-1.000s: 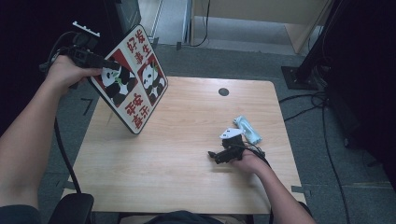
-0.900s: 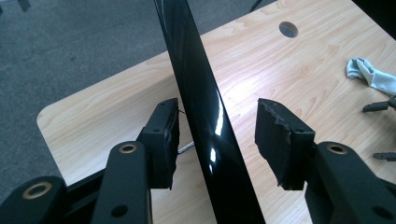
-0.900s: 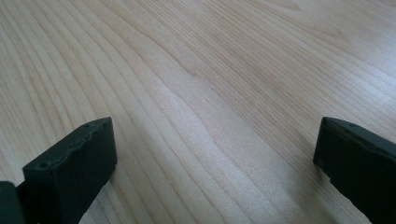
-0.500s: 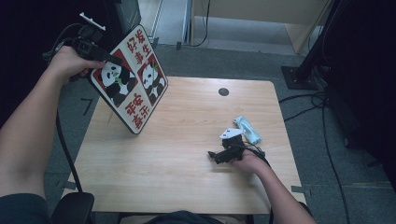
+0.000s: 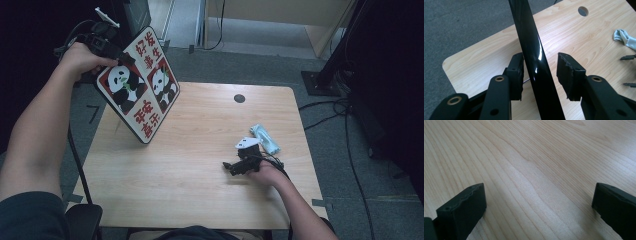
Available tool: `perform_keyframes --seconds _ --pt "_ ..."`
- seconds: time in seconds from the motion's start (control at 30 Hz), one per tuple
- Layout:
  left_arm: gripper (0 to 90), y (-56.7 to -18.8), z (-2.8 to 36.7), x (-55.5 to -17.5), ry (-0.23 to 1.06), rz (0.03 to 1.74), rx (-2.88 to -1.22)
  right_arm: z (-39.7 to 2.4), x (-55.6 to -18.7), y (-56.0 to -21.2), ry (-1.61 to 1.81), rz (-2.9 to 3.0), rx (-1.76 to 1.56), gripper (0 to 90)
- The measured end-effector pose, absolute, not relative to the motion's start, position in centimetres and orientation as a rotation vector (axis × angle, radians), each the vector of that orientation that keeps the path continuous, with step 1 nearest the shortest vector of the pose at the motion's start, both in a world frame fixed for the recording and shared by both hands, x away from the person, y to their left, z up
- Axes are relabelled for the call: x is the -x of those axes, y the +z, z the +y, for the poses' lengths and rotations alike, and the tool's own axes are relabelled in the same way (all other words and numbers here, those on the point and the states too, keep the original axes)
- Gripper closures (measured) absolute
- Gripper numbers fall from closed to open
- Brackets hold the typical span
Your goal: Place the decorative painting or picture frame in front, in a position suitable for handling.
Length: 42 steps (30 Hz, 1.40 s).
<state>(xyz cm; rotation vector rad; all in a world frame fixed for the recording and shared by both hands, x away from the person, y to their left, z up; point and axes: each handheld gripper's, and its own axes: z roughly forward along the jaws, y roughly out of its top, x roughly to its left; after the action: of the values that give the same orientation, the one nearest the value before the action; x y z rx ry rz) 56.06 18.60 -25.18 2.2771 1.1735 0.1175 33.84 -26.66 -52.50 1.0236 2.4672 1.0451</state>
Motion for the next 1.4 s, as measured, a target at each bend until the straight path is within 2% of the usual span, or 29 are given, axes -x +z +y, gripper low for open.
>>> perform_keyframes --seconds 0.13,0.3,0.47,0.9,1.27,1.4 --pt "59.0 -25.4 18.1 -56.7 0.108 1.158 -2.314 -26.7 -33.8 -52.5 1.044 2.467 -1.023 0.0" --pt "68.6 -25.5 17.9 -57.4 0.018 1.233 -2.323 -26.7 -33.8 -52.5 1.044 2.468 -1.021 0.0" --pt "76.5 -25.2 17.7 -57.4 0.024 1.261 -2.341 -26.7 -33.6 -52.5 1.045 2.467 -1.027 0.0" --pt "80.2 -24.4 16.6 -56.6 -0.019 1.242 -2.339 -26.8 -33.6 -52.5 1.043 2.47 -1.025 0.0" --pt "81.1 -23.0 15.2 -54.9 0.064 1.148 -2.401 -26.8 -33.6 -52.5 1.042 2.47 -1.022 0.0" --pt "81.1 -22.2 14.9 -53.1 0.066 1.112 -2.389 -26.8 -33.6 -52.5 1.043 2.47 -1.021 0.0"
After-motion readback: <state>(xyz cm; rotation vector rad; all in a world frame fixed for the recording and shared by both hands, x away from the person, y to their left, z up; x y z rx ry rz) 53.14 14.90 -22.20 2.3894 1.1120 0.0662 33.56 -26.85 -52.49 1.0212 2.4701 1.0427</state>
